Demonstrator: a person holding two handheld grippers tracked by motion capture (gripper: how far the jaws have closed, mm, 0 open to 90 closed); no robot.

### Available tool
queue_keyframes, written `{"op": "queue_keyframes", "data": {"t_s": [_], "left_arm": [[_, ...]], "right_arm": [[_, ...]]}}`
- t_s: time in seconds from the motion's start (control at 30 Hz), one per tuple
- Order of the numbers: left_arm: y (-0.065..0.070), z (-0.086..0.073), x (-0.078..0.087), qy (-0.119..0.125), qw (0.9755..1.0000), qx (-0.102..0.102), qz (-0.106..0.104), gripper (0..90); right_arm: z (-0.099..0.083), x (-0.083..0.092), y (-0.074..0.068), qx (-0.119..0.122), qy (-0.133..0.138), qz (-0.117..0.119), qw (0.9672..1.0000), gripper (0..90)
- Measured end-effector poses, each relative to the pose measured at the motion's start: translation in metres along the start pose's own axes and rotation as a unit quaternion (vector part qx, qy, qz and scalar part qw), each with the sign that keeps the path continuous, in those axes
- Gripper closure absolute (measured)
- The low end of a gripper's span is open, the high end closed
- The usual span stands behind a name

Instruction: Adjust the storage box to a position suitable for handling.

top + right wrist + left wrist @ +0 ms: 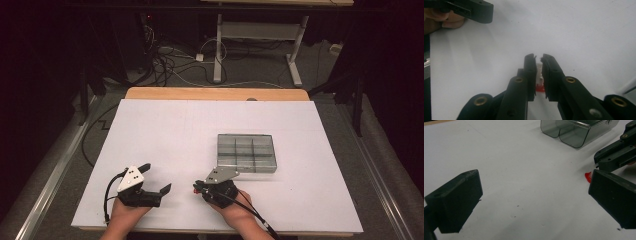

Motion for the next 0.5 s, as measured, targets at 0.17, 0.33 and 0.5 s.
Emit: {"op": "queue_keyframes", "data": {"t_s": [0.17,0.33,0.5], "left_arm": [[0.000,0.000,0.000,0.000,1.0000,0.000,0.000,0.0],[0.000,0.000,0.000,0.000,1.0000,0.001,-0.001,0.0],[0.000,0.000,0.000,0.001,1.0000,0.002,-0.003,0.0]], "right_arm": [[-0.001,-0.002,0.000,0.002,-0.002,0.001,1.0000,86.7],[0.002,0.004,0.002,0.002,0.011,0.001,0.9999,87.1],[0.001,0.023,0.008,-0.003,0.023,-0.006,0.9997,87.1]]}}
Point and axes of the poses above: each handheld gripper's, and its own axes: x roughly backward along the jaws, z roughly out of its top, y roughly to its right, the point moved 10 cm from there along -x, roughly forward along the jaws, and after that the axes turned 15 degrees about x, right-handed, at the moved point
